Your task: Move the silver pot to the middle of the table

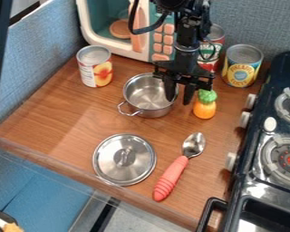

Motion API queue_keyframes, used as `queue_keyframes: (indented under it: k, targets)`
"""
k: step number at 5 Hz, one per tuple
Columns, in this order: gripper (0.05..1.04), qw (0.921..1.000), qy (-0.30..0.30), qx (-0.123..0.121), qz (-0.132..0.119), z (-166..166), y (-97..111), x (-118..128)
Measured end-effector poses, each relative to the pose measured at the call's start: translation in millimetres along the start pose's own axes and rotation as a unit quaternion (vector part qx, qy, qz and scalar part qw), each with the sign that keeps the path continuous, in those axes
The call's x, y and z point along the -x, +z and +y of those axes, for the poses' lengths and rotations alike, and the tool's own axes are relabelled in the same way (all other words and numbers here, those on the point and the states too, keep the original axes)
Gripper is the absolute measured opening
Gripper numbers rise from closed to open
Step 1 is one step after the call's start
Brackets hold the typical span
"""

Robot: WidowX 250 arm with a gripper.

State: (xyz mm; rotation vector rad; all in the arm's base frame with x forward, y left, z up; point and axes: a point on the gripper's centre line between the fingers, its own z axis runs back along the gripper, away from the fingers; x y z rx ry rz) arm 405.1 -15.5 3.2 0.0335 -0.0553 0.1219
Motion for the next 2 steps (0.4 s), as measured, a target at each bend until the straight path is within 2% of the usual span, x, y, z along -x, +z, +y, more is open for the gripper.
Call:
queue_keyframes:
  k: [1,2]
  targets:
    - [0.945,0.9997,0.003,-0.002,-0.022,2,26,-4]
    - [1.005,0.9991,0.0,0.007,-0.041,3,51,0]
